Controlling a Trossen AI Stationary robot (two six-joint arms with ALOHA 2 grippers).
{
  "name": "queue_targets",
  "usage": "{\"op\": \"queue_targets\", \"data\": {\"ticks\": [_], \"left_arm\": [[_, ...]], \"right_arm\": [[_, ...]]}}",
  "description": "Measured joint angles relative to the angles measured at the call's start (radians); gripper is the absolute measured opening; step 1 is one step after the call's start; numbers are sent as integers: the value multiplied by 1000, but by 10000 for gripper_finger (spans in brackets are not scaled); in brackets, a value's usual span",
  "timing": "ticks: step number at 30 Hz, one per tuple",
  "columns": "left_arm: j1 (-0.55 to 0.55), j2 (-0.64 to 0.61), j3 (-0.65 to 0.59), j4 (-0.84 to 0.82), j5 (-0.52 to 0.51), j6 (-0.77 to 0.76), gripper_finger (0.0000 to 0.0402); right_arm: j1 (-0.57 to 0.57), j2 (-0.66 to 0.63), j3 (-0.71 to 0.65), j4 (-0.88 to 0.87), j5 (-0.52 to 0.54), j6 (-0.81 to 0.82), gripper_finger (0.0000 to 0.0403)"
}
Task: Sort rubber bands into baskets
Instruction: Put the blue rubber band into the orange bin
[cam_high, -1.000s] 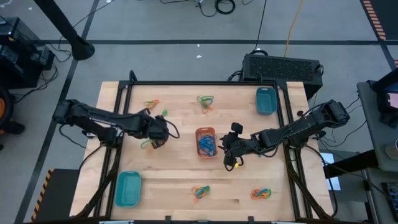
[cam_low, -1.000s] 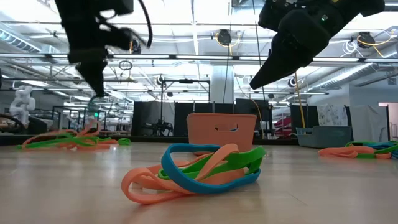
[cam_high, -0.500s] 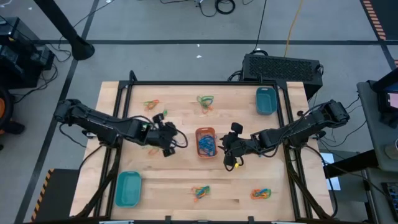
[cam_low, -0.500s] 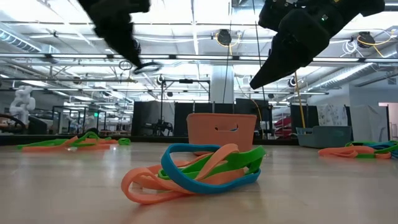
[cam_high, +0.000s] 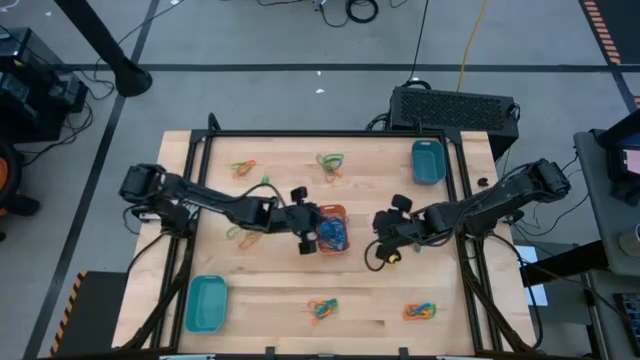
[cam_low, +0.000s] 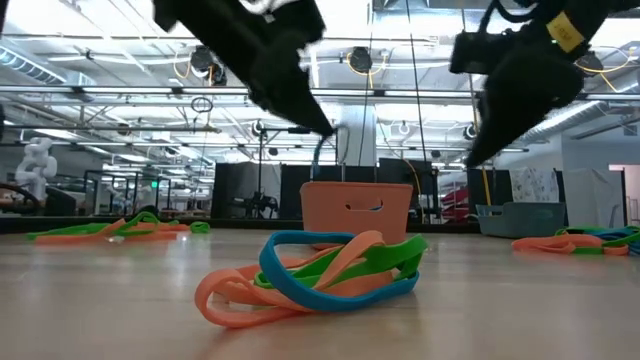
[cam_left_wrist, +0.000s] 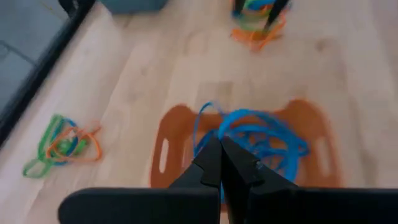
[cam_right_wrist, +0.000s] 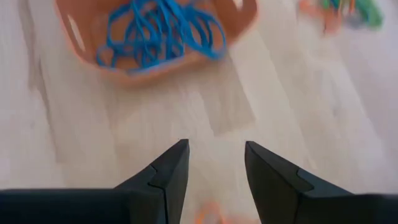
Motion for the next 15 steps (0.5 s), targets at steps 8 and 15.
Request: {"op": "queue_targets", "data": {"ticks": [8,15], "left_arm": [[105,71,13,19,146,-4,2],[111,80,14,67,152,17,33]], "right_arm": [[15,-101,0,-428,-27,337,148],[54,-114,-3,-677,-100,583,148]]}}
